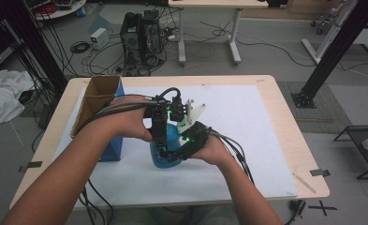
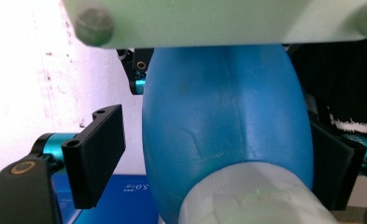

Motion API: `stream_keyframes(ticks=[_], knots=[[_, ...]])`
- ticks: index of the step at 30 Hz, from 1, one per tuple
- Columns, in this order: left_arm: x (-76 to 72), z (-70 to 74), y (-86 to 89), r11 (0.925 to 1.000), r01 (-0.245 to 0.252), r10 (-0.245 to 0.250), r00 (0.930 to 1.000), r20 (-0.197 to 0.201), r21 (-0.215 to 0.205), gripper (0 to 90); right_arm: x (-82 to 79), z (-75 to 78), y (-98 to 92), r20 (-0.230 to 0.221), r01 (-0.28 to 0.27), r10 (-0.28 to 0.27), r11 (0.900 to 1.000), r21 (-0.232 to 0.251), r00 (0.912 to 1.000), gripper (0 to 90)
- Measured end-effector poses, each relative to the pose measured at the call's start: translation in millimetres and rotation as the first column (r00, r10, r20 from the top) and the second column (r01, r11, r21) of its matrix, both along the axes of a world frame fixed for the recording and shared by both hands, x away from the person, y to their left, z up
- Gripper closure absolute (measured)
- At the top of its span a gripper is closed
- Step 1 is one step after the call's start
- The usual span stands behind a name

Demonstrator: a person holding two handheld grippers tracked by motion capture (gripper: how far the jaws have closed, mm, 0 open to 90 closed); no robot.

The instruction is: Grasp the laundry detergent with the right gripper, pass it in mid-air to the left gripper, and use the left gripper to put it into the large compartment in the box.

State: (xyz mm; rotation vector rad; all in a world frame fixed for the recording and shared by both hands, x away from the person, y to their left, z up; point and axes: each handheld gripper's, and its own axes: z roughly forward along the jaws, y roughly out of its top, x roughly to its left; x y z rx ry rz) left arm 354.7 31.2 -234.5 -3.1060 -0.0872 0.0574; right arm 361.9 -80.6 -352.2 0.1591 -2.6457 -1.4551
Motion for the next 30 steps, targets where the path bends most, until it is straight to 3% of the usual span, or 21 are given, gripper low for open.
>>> stream_keyframes(ticks=[1, 3, 5, 11, 24, 30], knots=[[-1.7, -1.6, 0.1, 0.9995, -0.026, 0.026, 0.9996, 0.005, -0.021, 18.3, 0.3, -0.4, 0.3, 0.004, 0.002, -0.002, 1.0, 0.005, 1.0, 44.8], [1.1, 0.2, -0.2, 1.0, -0.001, 0.001, 1.0, 0.001, 0.003, 19.6, 1.0, -0.7, 0.4, 0.006, 0.003, -0.003, 1.0, 0.004, 1.0, 44.9], [-0.8, -1.9, -0.6, 0.9994, -0.029, 0.029, 0.9996, 0.001, -0.021, 21.3, 1.5, -0.9, 0.6, 0.008, 0.0, 0.0, 1.0, 0.006, 1.0, 44.9], [-0.2, -2.9, -1.6, 0.9994, -0.03, 0.03, 0.9995, -0.01, -0.019, 23.1, 3.3, -1.7, 0.8, 0.025, -0.007, 0.006, 1.0, 0.007, 0.9997, 44.9], [-1.9, -3.2, -2.6, 0.9982, -0.055, 0.054, 0.998, -0.031, -0.022, 27.6, 3.7, -1.4, 0.6, 0.019, -0.009, 0.008, 1.0, 0.007, 0.9998, 44.9], [-1.1, -3.9, -2.7, 0.9987, -0.044, 0.044, 0.9985, -0.033, -0.024, 29.3, 4.0, -1.4, 0.5, 0.021, -0.009, 0.009, 1.0, 0.006, 0.9997, 44.9]])
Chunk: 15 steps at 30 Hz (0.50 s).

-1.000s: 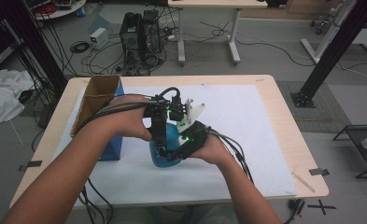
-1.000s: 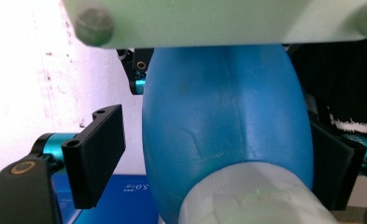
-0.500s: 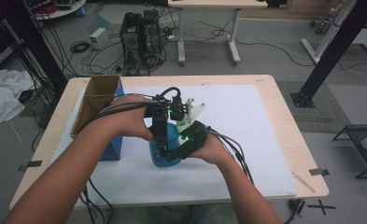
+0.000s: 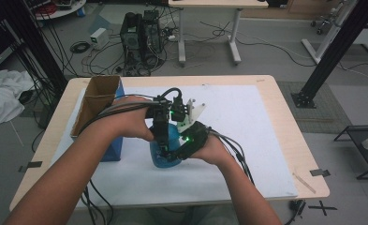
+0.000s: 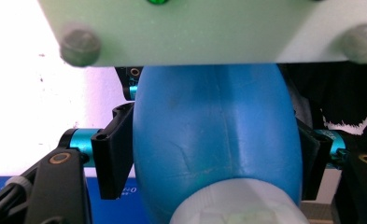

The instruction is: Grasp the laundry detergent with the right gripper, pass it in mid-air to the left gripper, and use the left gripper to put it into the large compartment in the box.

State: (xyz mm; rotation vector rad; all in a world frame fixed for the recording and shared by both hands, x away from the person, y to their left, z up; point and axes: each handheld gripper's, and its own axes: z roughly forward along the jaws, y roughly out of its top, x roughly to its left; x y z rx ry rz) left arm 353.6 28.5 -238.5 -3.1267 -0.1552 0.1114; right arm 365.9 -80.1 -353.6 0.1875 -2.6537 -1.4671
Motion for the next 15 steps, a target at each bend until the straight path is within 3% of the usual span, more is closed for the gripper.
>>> stream_keyframes(ticks=[5, 9, 11, 15], knots=[[0.0, -0.1, 0.2, 1.0, 0.0, 0.0, 1.0, 0.002, 0.002, 31.9, -1.2, -0.5, 0.4, -0.021, 0.004, -0.004, 1.0, -0.002, 0.9998, 44.9], [0.2, -0.9, -0.1, 1.0, 0.003, -0.003, 1.0, -0.004, 0.004, 33.7, 0.3, -1.1, 1.0, -0.003, 0.002, -0.002, 1.0, 0.005, 1.0, 44.9], [2.8, 0.7, -0.9, 0.998, 0.051, -0.051, 0.9987, 0.006, 0.037, 34.8, 0.2, -1.7, 1.6, -0.004, 0.002, -0.002, 1.0, 0.008, 1.0, 44.9], [2.7, 0.1, -0.9, 0.9984, 0.041, -0.041, 0.9992, -0.002, 0.04, 36.8, 0.1, -1.6, 0.9, -0.012, -0.003, 0.002, 1.0, -0.006, 0.9999, 44.9]])
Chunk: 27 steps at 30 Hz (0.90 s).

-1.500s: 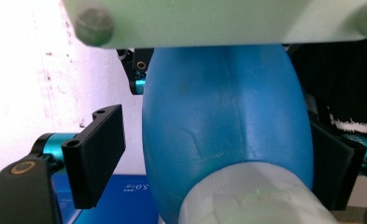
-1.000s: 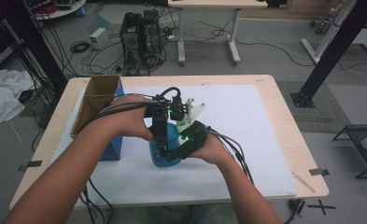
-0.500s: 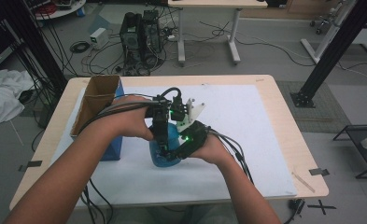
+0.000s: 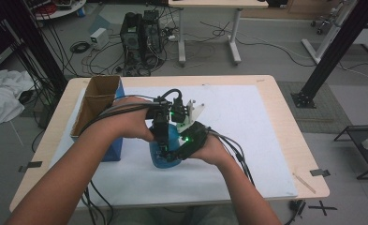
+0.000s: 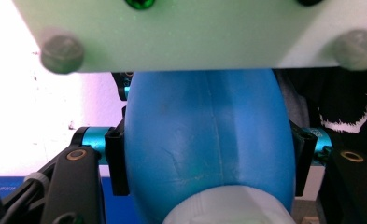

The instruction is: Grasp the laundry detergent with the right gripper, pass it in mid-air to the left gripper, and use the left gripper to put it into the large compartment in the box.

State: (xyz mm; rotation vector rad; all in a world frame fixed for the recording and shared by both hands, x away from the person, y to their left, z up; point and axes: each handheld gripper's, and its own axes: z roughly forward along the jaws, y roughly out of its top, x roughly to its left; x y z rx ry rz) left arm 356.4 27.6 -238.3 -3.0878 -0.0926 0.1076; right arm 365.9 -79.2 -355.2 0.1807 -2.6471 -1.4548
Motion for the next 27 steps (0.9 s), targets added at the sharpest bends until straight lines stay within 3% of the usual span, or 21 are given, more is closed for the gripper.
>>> stream_keyframes(ticks=[4, 7, 8, 9, 10, 11, 14, 15, 16, 17, 20, 22, 23, 24, 27], knots=[[0.6, 0.1, -1.0, 0.9999, 0.008, -0.008, 0.9999, 0.008, 0.01, 37.3, 0.4, -0.2, 0.1, 0.004, 0.002, -0.002, 1.0, 0.002, 1.0, 45.0], [-2.9, -1.1, -2.0, 0.9993, -0.037, 0.037, 0.999, 0.026, 0.0, 37.8, 0.7, 0.3, -0.4, 0.005, 0.004, -0.004, 1.0, -0.001, 1.0, 45.1], [-3.0, -0.8, -2.4, 0.9993, -0.036, 0.036, 0.9989, 0.029, -0.002, 38.0, -2.8, 0.0, 1.1, -0.025, 0.043, -0.043, 0.999, 0.01, 0.9988, 45.0], [-2.3, -0.3, -2.4, 0.9997, -0.021, 0.022, 0.9989, 0.042, -0.007, 38.0, -3.0, 0.2, 0.7, -0.03, 0.043, -0.043, 0.999, 0.011, 0.9986, 45.0], [-3.7, 0.2, -2.1, 0.9992, -0.039, 0.04, 0.9988, 0.028, -0.005, 38.1, -3.6, 0.2, 0.5, -0.031, 0.048, -0.047, 0.999, 0.015, 0.9984, 45.1], [-3.9, 1.0, -2.2, 0.9993, -0.036, 0.037, 0.9985, 0.04, -0.006, 38.2, -2.0, 0.9, 0.3, -0.01, 0.042, -0.042, 0.999, 0.023, 0.9991, 45.1], [-4.6, 2.4, -2.8, 0.9992, -0.039, 0.039, 0.9985, 0.037, -0.002, 38.4, -4.4, 1.7, -0.8, -0.031, 0.044, -0.043, 0.999, 0.019, 0.9986, 45.0], [-5.0, 2.9, -3.6, 0.9994, -0.034, 0.034, 0.9988, 0.036, 0.0, 38.4, -4.3, 2.1, -0.9, -0.029, 0.039, -0.039, 0.999, 0.018, 0.9988, 45.0], [-5.0, 2.9, -3.5, 0.9993, -0.037, 0.037, 0.999, 0.023, 0.001, 38.4, -1.5, 2.2, -0.3, 0.012, 0.033, -0.033, 0.998, 0.046, 0.9994, 44.9], [-5.3, 3.2, -3.8, 0.9993, -0.039, 0.038, 0.999, 0.025, 0.003, 38.5, -1.5, 1.8, 0.3, 0.019, 0.033, -0.034, 0.998, 0.061, 0.9992, 44.9], [-5.1, 5.6, -4.0, 0.9995, -0.032, 0.032, 0.9988, 0.036, 0.0, 38.5, -5.9, 3.7, -2.6, -0.037, 0.041, -0.04, 0.999, 0.022, 0.9985, 44.7], [-5.8, 5.8, -4.0, 0.999, -0.043, 0.044, 0.9983, 0.039, -0.008, 38.5, -5.0, 3.9, -3.1, -0.031, 0.035, -0.034, 0.999, 0.033, 0.999, 44.2], [-6.0, 6.4, -3.9, 0.9992, -0.04, 0.041, 0.9986, 0.033, -0.004, 38.4, -4.7, 3.9, -3.3, -0.03, 0.039, -0.038, 0.998, 0.04, 0.9988, 43.6], [-5.8, 7.2, -3.7, 0.9993, -0.038, 0.038, 0.999, 0.023, -0.005, 38.5, 0.0, 3.6, -2.7, 0.015, 0.024, -0.025, 0.996, 0.084, 0.9996, 42.0], [-5.0, 8.0, -3.6, 0.9993, -0.037, 0.037, 0.999, 0.026, -0.009, 38.4, -0.7, 7.2, -8.5, -0.018, 0.032, -0.031, 0.995, 0.093, 0.9994, 32.0]])
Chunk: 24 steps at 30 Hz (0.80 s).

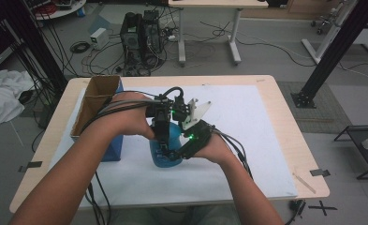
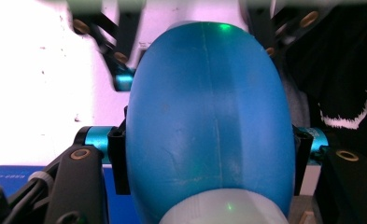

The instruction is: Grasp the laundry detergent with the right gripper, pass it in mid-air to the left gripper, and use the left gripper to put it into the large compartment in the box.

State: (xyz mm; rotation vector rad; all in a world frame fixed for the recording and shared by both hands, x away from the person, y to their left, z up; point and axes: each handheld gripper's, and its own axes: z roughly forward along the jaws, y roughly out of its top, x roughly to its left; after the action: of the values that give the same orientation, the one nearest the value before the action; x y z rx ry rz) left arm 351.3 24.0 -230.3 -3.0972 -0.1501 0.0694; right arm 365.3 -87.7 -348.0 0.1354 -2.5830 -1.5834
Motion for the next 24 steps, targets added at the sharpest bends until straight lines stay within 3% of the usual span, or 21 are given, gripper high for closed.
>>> stream_keyframes(ticks=[3, 4, 6, 7, 8, 9, 12, 13, 16, 20, 23, 24], knots=[[2.6, 1.4, 1.1, 0.9999, 0.008, -0.008, 0.9997, -0.025, 0.007, 38.4, 0.3, 2.5, -5.3, -0.002, 0.007, -0.007, 1.0, -0.013, 1.0, 29.3], [4.2, 2.7, 1.6, 0.9998, 0.02, -0.02, 0.9998, -0.002, 0.008, 38.4, 0.0, 2.7, -6.4, -0.002, 0.012, -0.012, 1.0, -0.022, 0.9999, 27.4], [4.8, 3.1, 3.7, 0.9999, -0.011, 0.011, 0.9999, 0.0, -0.004, 38.4, -0.6, 3.4, -8.8, 0.004, 0.021, -0.021, 0.999, -0.04, 0.9998, 23.7], [5.3, 4.1, 4.2, 0.9999, -0.012, 0.012, 0.9999, 0.003, -0.001, 38.4, -3.2, 4.9, -13.7, -0.023, 0.041, -0.043, 0.994, -0.097, 0.9988, 23.1], [6.2, 5.1, 5.1, 0.9997, -0.022, 0.022, 0.9998, 0.0, -0.003, 38.4, -4.9, 5.9, -15.6, -0.041, 0.052, -0.057, 0.992, -0.115, 0.9975, 22.9], [6.0, 5.8, 5.7, 0.9995, -0.032, 0.032, 0.9995, 0.006, -0.005, 38.4, 3.0, 4.6, -12.6, 0.049, 0.004, -0.002, 0.999, -0.038, 0.9988, 22.6], [8.1, 8.4, 7.9, 0.9994, -0.034, 0.034, 0.9994, 0.007, -0.003, 38.4, 2.6, 7.8, -18.3, 0.043, 0.025, -0.022, 0.998, -0.057, 0.9988, 21.9], [6.6, 8.6, 9.2, 0.9976, -0.068, 0.068, 0.9975, -0.016, -0.005, 38.4, 2.7, 9.1, -20.7, 0.041, 0.027, -0.024, 0.997, -0.066, 0.9989, 21.8], [9.8, 12.8, 12.5, 0.9981, -0.06, 0.06, 0.9982, -0.007, -0.012, 38.4, 3.0, 11.9, -27.1, 0.067, 0.048, -0.043, 0.996, -0.073, 0.9968, 15.0], [12.1, 17.6, 16.5, 0.9965, -0.083, 0.083, 0.9966, 0.0, -0.013, 38.4, 1.9, 17.3, -35.1, 0.082, 0.071, -0.064, 0.994, -0.087, 0.9946, 14.9], [14.2, 20.2, 19.5, 0.9955, -0.095, 0.095, 0.9955, -0.001, -0.008, 38.4, -2.5, 22.9, -43.6, 0.041, 0.108, -0.103, 0.983, -0.149, 0.9939, 13.6], [14.6, 21.4, 20.4, 0.9946, -0.103, 0.103, 0.9947, -0.002, -0.004, 38.3, 0.3, 23.3, -43.8, 0.079, 0.105, -0.095, 0.986, -0.128, 0.9923, 13.5]])
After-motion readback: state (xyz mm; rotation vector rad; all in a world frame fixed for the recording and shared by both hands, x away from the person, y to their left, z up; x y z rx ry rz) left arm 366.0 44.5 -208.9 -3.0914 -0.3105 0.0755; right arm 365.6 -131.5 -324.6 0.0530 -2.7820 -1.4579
